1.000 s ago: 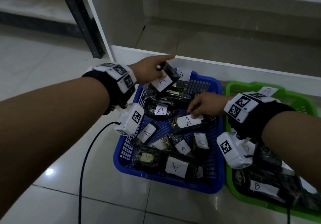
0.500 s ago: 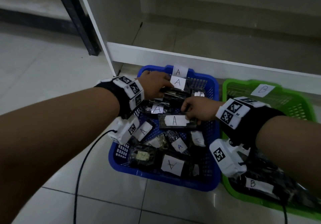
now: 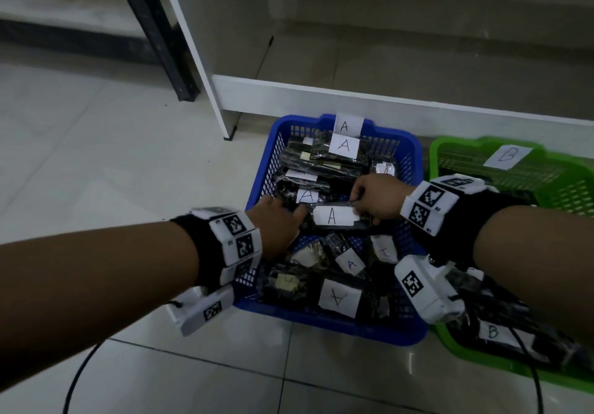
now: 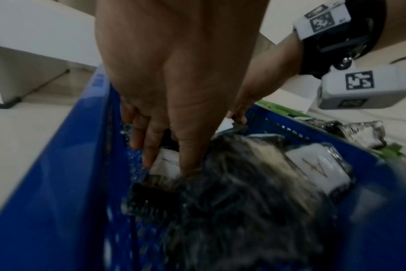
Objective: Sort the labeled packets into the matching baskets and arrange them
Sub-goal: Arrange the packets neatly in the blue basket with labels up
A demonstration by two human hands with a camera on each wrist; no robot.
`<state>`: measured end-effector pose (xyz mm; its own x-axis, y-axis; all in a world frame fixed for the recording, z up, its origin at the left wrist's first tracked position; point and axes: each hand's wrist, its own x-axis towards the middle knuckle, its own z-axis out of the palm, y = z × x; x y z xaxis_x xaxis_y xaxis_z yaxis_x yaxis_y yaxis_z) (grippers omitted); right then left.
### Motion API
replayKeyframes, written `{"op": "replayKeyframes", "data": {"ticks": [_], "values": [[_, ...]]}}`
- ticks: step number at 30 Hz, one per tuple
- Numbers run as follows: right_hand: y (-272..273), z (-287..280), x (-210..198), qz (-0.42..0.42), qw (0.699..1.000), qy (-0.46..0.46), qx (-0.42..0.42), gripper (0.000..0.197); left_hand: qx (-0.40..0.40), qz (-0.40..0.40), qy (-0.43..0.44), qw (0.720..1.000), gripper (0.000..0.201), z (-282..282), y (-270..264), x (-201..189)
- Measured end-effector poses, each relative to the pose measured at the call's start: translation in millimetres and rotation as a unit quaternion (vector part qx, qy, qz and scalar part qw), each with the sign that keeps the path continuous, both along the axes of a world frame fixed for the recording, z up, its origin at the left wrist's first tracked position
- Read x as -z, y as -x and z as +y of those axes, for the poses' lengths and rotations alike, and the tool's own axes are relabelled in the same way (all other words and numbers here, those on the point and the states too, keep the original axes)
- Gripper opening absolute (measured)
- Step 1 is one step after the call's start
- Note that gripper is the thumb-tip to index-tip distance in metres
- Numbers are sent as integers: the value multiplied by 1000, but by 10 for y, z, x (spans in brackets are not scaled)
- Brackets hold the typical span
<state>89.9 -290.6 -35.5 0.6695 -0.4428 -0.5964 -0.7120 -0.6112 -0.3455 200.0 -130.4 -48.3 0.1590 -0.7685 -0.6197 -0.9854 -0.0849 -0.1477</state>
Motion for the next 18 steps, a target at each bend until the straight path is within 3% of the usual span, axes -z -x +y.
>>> {"op": "replayKeyframes", "data": {"ticks": [2, 5, 9, 12, 15, 18], "values": [[13, -6, 16, 28, 1000, -2, -11, 22, -36, 36, 15, 999, 68, -46, -41, -81], [35, -49, 78, 19, 999, -37, 26, 9, -144, 145, 33, 978, 64, -124, -127, -208], [25, -10, 69, 11, 989, -110, 97, 5, -218, 203, 9, 954, 53, -241, -307, -425], [-9, 62, 100, -12, 984, -140, 113, 10, -208, 240, -9, 948, 34, -313, -469, -570], [-42, 166, 181, -61, 980, -148, 118, 11, -218, 291, 28, 931, 33, -333, -561, -594], [-61, 271, 235, -62, 987, -118, 91, 11, -187, 276, 66, 940, 32, -288, -536, -501]]}}
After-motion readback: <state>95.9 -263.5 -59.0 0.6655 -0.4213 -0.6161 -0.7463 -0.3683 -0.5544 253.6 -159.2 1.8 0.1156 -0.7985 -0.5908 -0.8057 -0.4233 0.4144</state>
